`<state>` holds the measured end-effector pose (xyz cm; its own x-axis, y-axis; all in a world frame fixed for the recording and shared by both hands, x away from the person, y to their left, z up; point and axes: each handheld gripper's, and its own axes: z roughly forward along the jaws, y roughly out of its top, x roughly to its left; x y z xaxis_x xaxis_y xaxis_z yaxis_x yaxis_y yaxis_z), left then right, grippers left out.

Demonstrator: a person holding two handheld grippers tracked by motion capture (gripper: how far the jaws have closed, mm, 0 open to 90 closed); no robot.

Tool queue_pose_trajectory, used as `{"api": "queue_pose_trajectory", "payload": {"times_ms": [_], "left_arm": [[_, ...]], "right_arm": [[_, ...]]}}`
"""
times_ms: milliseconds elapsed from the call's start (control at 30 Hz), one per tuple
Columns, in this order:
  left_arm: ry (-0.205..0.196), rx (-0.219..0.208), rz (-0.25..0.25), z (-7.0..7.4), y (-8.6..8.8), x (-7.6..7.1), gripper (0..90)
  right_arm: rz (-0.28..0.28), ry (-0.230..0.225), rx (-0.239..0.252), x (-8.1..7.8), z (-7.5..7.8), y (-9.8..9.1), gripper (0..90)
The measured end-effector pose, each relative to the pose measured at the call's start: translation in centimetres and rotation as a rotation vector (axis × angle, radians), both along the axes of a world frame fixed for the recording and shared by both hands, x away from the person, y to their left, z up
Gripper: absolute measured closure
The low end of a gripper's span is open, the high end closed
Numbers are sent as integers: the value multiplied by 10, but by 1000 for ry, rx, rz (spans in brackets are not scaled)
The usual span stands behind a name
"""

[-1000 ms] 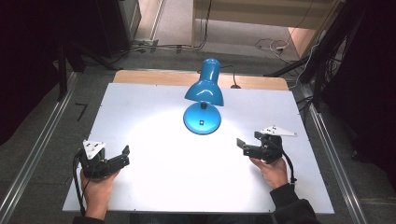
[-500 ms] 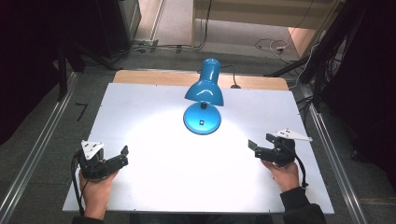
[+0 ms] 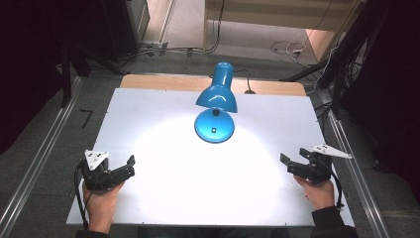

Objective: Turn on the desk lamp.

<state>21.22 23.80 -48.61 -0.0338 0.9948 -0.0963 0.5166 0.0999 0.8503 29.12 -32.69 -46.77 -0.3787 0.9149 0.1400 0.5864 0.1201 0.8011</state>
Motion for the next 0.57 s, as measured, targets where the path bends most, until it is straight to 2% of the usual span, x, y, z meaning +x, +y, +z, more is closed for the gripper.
{"api": "queue_pose_trajectory", "payload": {"times_ms": [333,500,567], "left_arm": [[1,-6,4,0,2,0,54],[0,-9,5,0,2,0,54],[1,-13,4,0,2,0,54]], "right_arm": [[-51,3,-10,-14,-3,-26,137],[-89,7,-31,-19,-8,-42,126],[-116,23,-46,-20,-13,-48,126]]}}
